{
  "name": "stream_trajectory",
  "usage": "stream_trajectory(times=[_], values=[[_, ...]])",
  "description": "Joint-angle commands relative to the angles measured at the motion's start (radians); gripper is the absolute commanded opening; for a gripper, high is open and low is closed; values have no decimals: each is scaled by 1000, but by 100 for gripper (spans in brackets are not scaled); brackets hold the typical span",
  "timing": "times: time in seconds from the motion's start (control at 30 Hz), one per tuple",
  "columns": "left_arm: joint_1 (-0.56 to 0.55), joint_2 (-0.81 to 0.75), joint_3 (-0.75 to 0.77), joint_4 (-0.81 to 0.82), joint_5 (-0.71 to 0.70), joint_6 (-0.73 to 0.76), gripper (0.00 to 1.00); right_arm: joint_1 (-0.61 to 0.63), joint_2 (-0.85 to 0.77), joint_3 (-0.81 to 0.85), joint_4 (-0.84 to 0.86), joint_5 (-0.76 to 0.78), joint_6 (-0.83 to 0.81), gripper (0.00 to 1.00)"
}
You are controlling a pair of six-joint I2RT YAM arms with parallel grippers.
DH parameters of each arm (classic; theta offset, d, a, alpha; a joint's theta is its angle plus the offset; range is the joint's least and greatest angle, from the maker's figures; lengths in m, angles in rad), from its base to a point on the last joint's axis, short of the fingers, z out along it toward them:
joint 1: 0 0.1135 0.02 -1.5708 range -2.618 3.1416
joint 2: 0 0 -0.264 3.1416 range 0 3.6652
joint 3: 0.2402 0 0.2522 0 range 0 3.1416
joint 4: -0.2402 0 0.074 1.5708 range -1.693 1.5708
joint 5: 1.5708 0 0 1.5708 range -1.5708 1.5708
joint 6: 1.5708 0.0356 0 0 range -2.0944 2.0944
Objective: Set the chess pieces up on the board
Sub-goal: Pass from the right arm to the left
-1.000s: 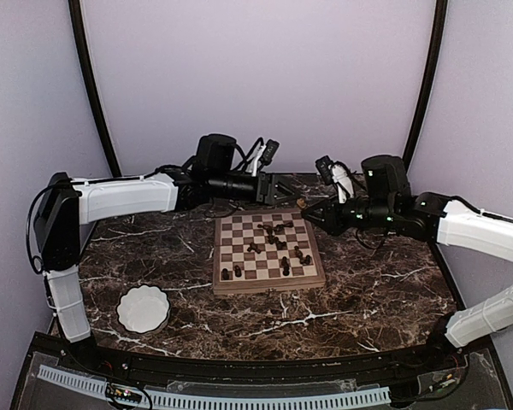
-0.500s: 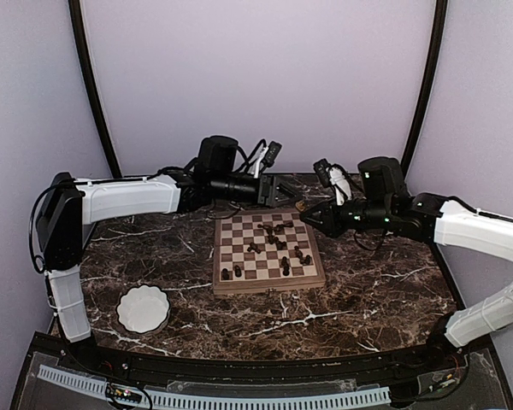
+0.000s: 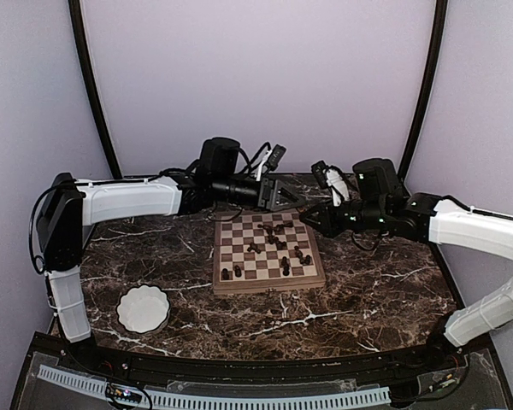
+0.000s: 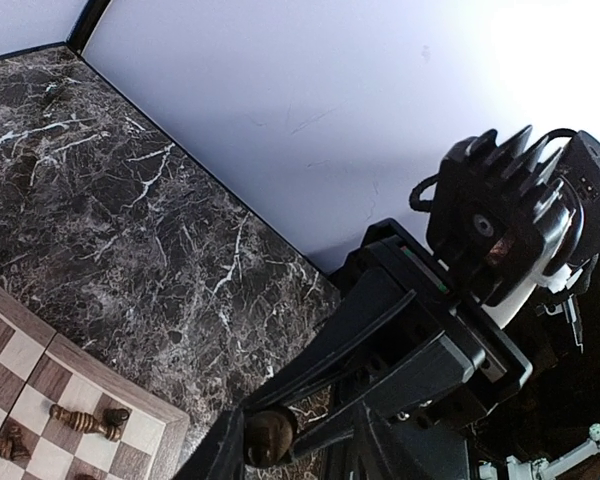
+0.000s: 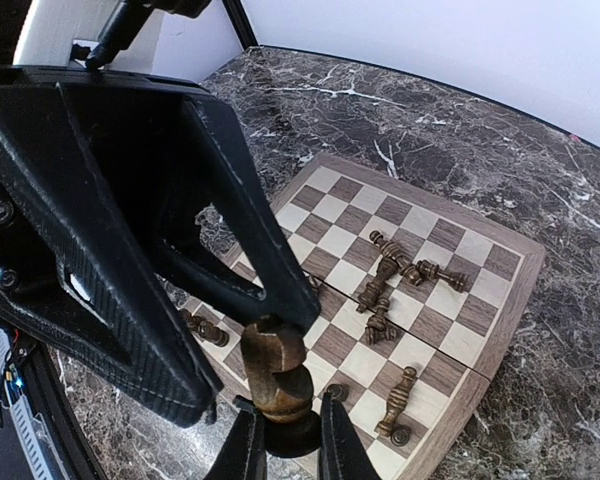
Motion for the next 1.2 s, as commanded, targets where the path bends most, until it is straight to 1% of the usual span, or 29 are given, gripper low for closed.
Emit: stream_trajectory(times=[0.0,0.1,0.2,0.4,0.7,0.87,0.93,1.0,1.07,1.17], values=[[1,-21,1,2,6,3,41,-6,3,28,51,15,-1,7],[11,-24,-14,27,24,-5,40,-7,6,31,51,16,-6,7],[10,-17,-9,32,43,-9,35,-8,16,43,50,15,-14,8],[11,-1,2,21,63,-5,31,-8,32,60,57,0,-25,8],[10,20,18,19,102,-10,17,-8,47,74,60,-11,-37,10],[10,23,20,20,102,-9,8,-8,53,76,49,-6,-37,12],[11,22,24,11,93,0,2,-8,46,71,31,10,-34,18],[10,21,31,-12,80,15,0,-11,22,58,-3,28,-32,28],[7,21,45,-58,54,51,0,-28,-23,32,-42,29,-22,38],[-6,21,79,-155,17,122,0,-96,-148,-55,-63,-19,35,46]])
